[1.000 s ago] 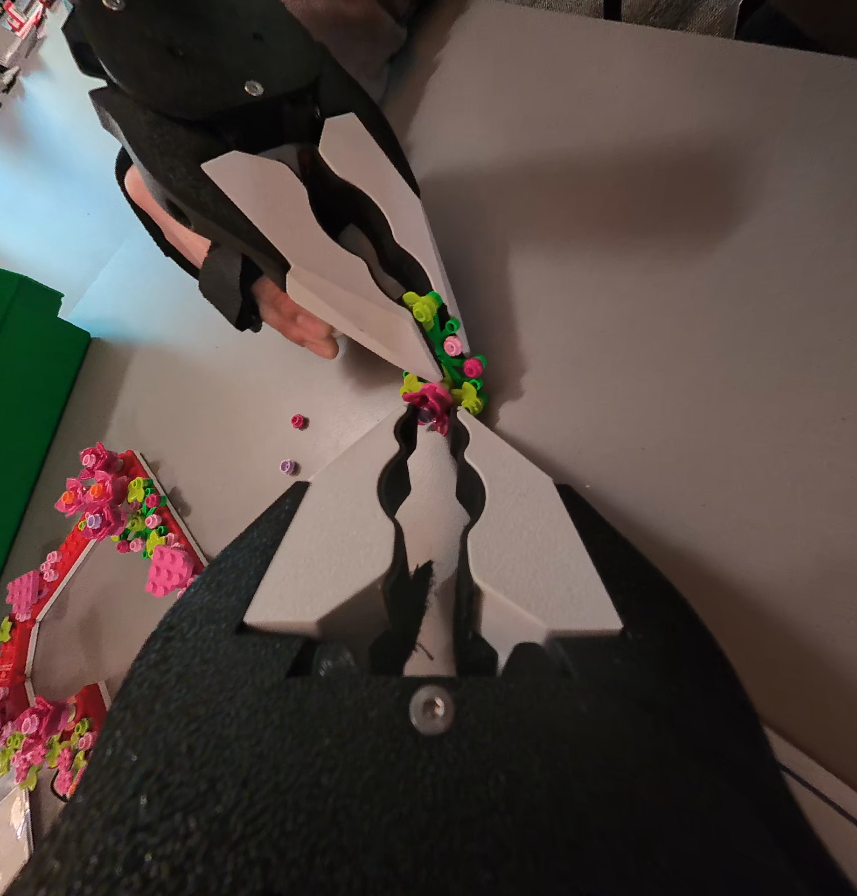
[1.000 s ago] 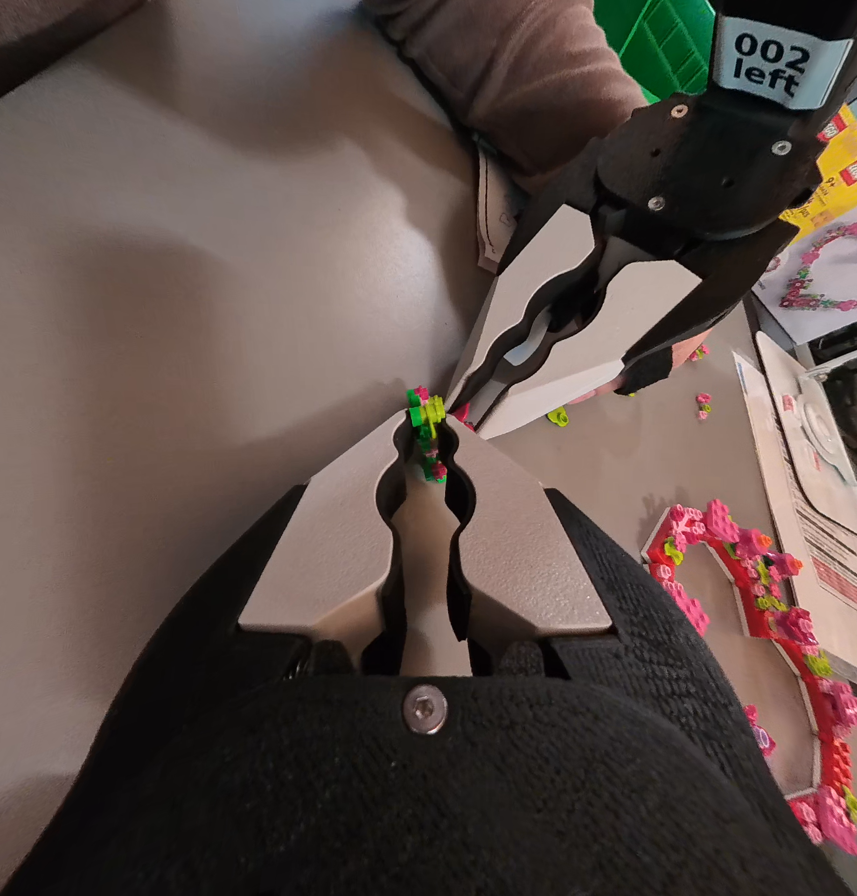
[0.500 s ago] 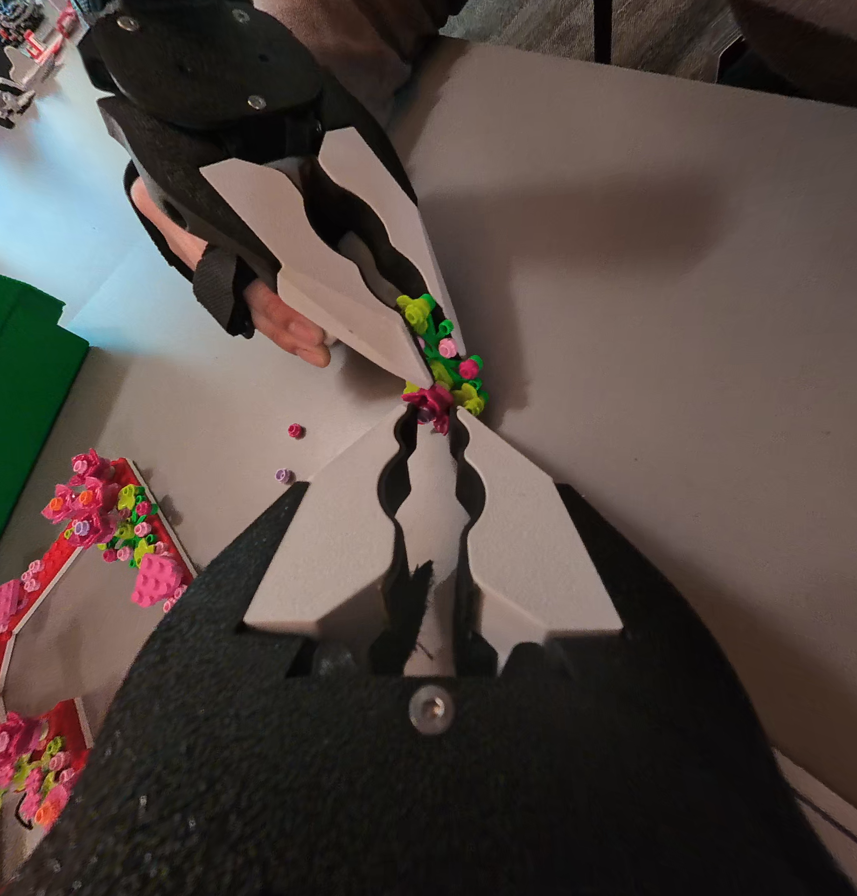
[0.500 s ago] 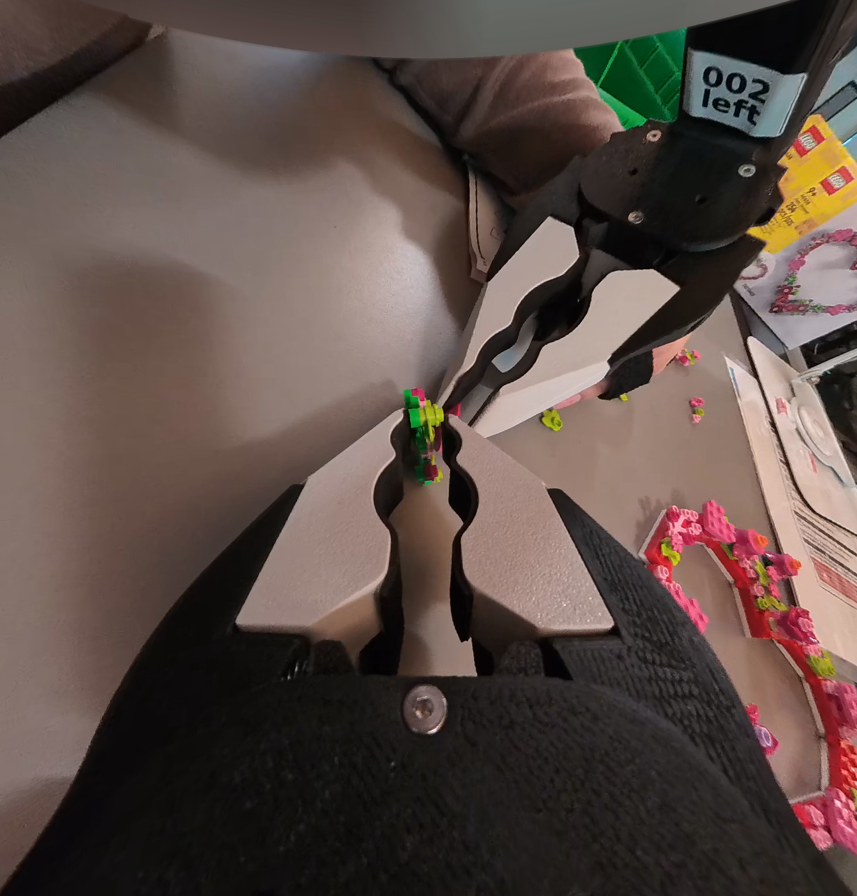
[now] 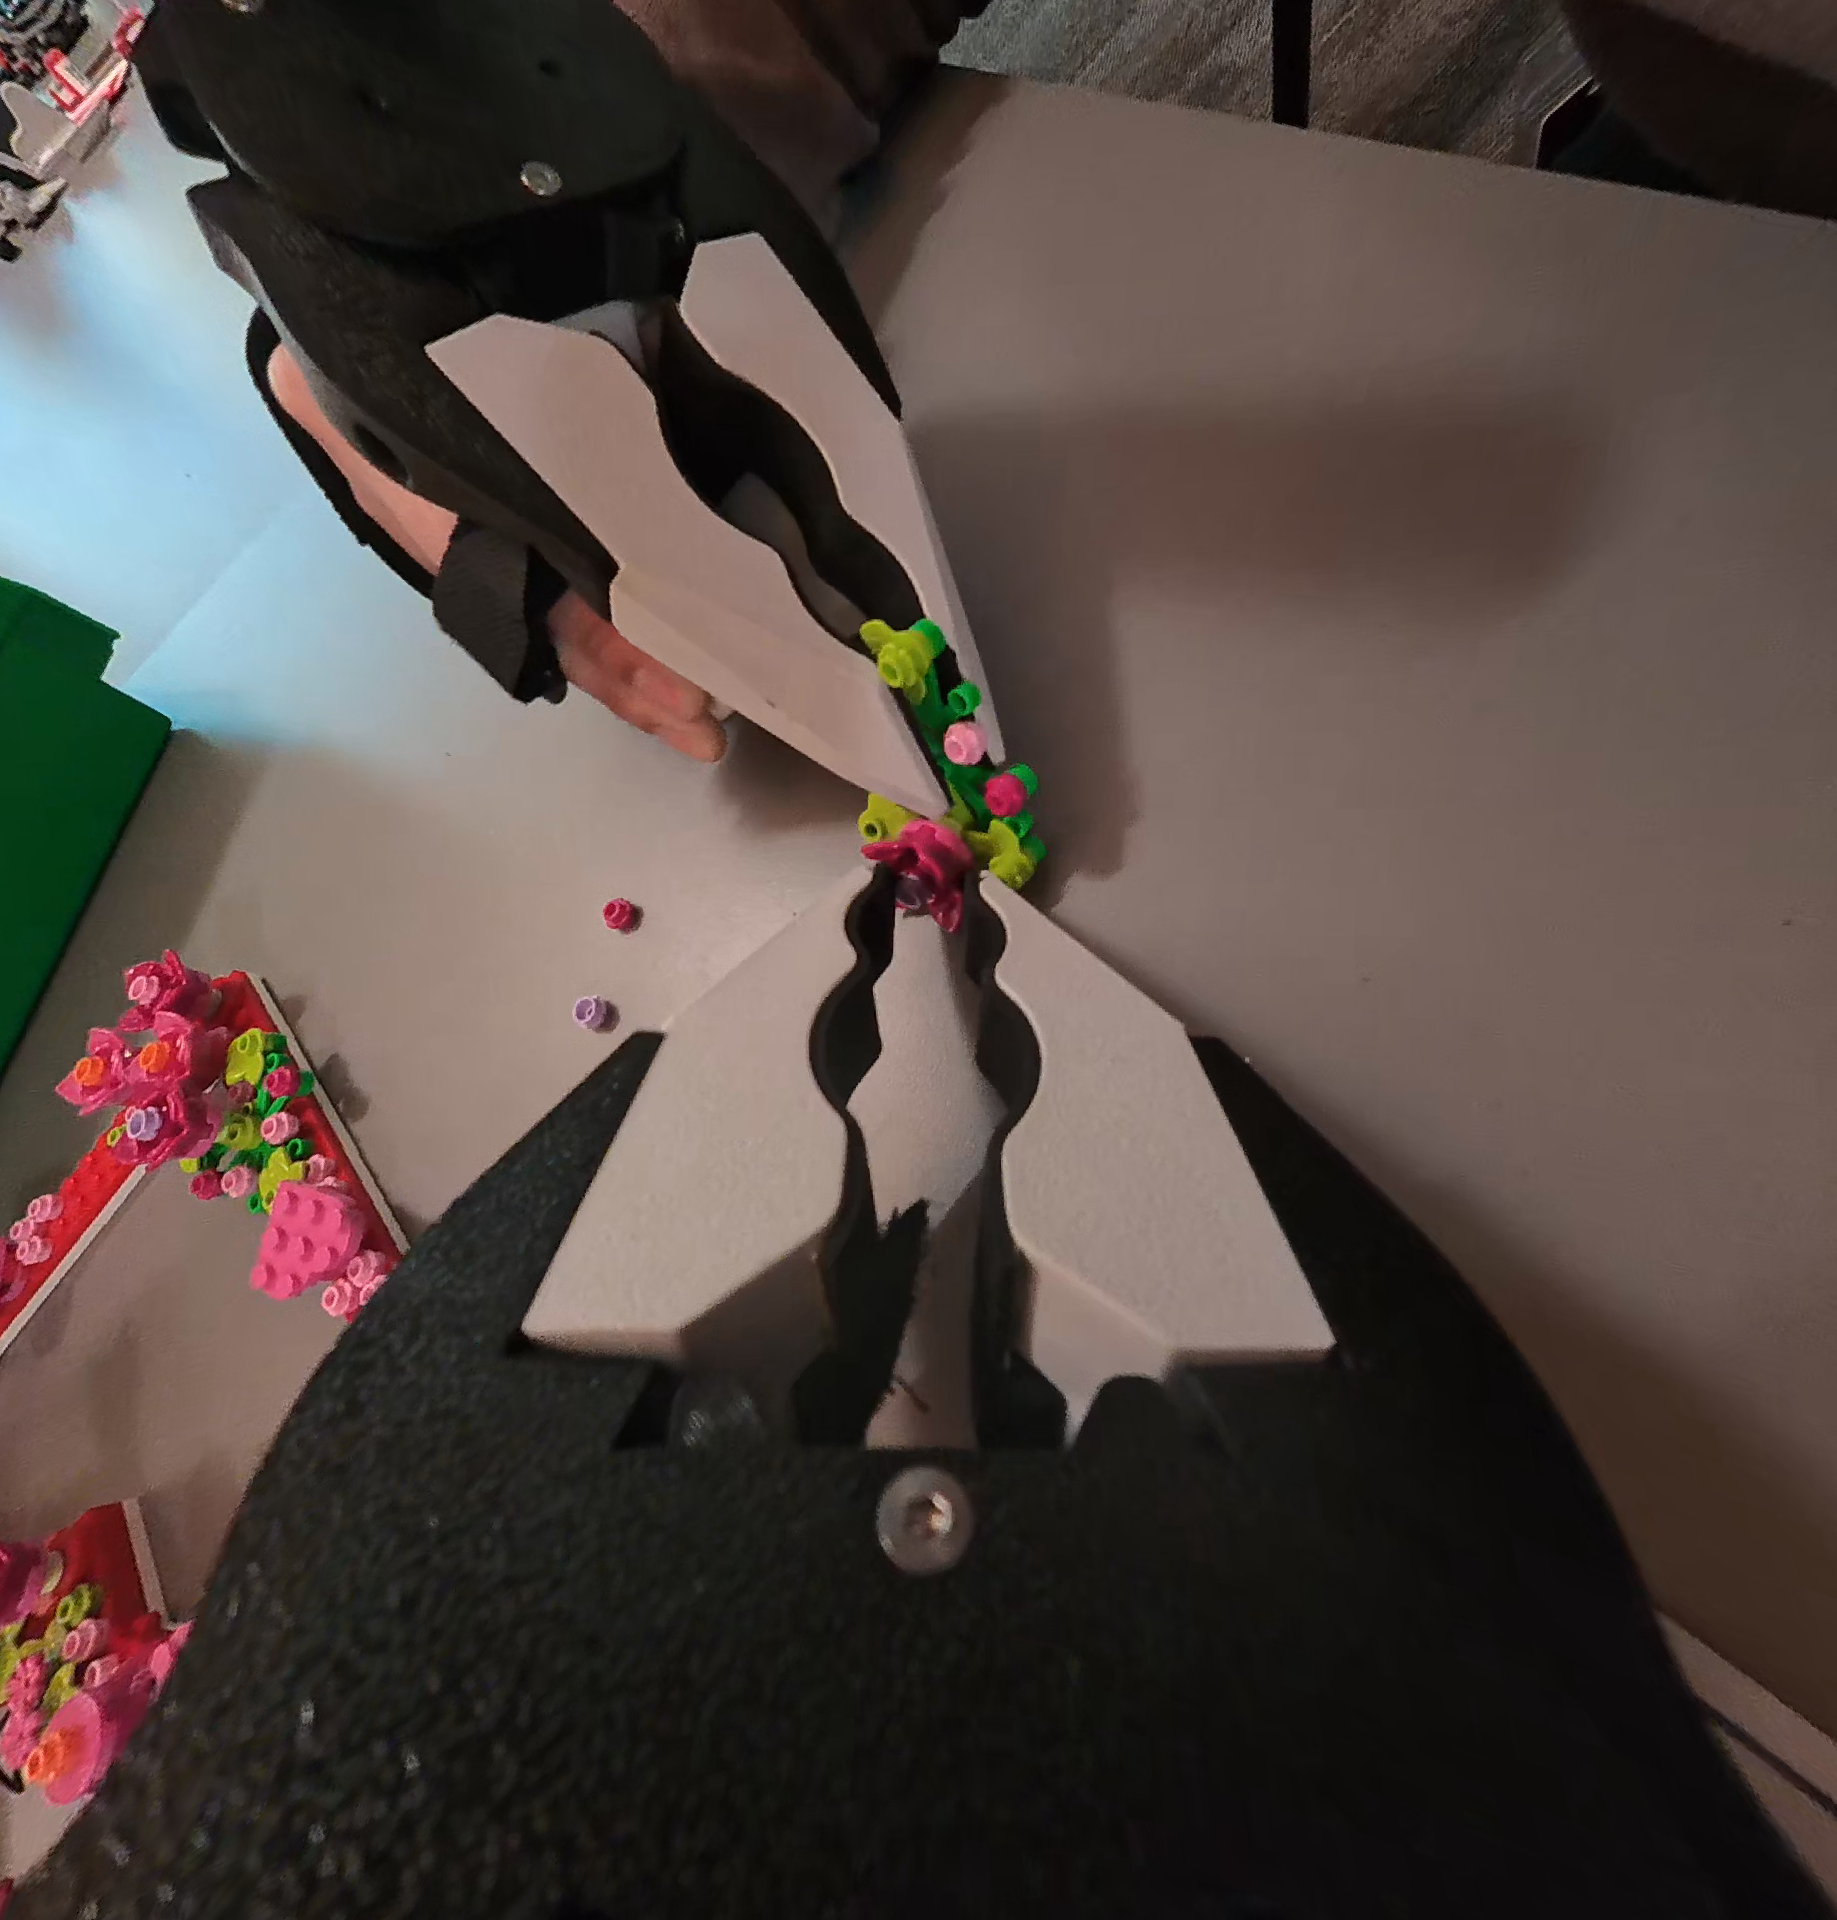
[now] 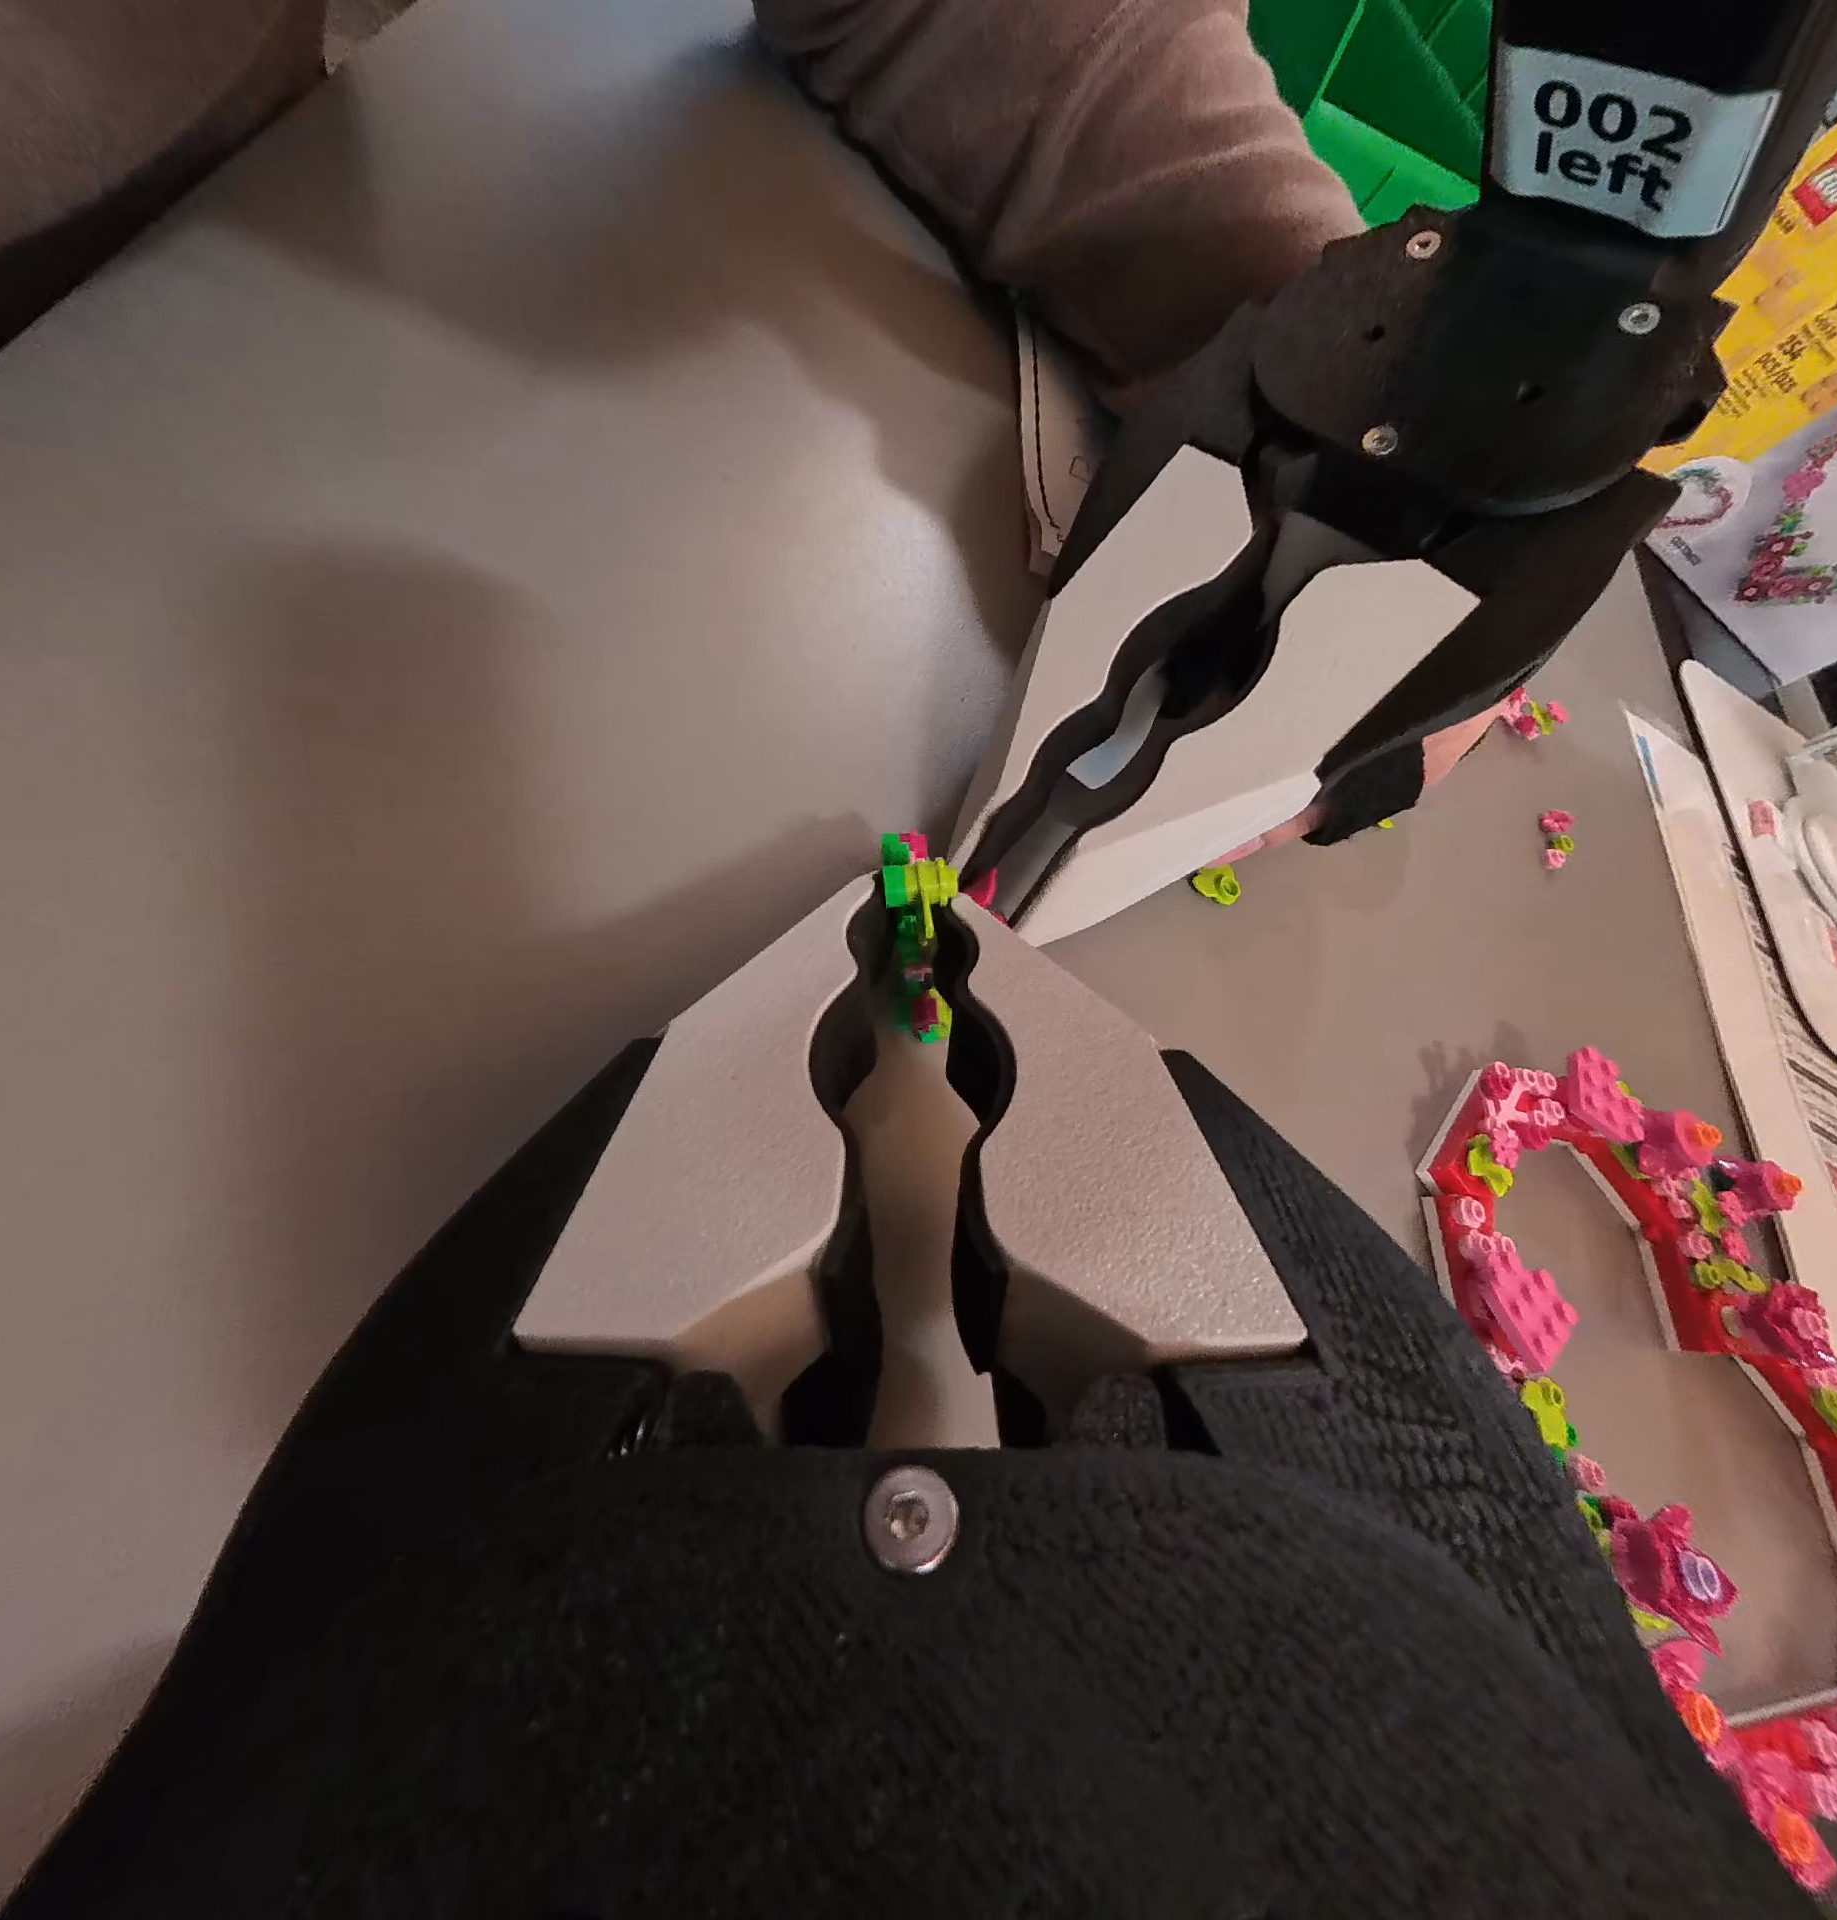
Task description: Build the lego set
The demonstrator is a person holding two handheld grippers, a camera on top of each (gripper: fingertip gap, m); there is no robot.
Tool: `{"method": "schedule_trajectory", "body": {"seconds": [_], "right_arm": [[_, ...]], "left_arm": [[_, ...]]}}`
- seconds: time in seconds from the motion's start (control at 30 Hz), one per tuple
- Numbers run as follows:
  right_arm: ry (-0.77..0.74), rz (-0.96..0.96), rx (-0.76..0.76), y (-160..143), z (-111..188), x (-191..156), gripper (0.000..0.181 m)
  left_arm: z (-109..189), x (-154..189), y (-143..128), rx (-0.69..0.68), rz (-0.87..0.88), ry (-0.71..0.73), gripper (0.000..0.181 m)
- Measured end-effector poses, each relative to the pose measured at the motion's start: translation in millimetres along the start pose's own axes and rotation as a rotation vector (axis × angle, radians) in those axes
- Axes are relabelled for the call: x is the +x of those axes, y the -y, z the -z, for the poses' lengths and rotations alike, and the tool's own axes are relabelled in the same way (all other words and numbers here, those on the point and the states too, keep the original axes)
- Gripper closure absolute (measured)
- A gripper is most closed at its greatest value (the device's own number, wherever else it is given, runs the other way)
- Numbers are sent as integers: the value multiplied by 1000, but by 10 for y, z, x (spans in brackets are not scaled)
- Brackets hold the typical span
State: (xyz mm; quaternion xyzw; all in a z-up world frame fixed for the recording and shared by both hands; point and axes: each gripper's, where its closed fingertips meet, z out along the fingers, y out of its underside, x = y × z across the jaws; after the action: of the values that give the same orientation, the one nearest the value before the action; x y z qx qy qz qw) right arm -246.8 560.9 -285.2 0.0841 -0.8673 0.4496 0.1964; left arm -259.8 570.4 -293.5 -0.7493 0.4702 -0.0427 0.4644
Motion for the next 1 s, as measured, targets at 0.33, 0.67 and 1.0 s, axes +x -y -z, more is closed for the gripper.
{"method": "schedule_trajectory", "body": {"seconds": [0.33, 0.67, 1.0], "right_arm": [[-42, 15, 63, 49, 50, 68, 165], [-23, -25, 75, 11, 132, 90, 160], [-60, 19, -50, -153, 115, 86, 163]], "left_arm": [[22, 1, 38, 50, 8, 11, 170], [19, 1, 68, 77, 7, 15, 171], [-14, -15, 28, 7, 10, 32, 171]]}}
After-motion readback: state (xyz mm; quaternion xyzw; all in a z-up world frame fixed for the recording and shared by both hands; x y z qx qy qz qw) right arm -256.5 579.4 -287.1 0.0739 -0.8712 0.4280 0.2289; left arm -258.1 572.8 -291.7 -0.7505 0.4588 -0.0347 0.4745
